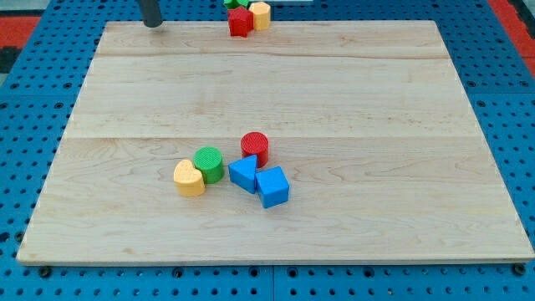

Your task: Move your arm closer to the red star

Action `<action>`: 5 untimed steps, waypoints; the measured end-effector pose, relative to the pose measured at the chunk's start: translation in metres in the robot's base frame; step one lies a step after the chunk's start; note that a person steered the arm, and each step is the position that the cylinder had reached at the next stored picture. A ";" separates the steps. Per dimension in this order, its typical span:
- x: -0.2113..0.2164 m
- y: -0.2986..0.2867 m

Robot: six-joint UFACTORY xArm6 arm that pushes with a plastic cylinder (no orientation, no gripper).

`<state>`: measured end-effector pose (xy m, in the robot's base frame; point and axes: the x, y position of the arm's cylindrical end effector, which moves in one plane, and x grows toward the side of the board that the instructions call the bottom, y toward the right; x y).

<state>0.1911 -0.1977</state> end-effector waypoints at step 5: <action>0.063 0.105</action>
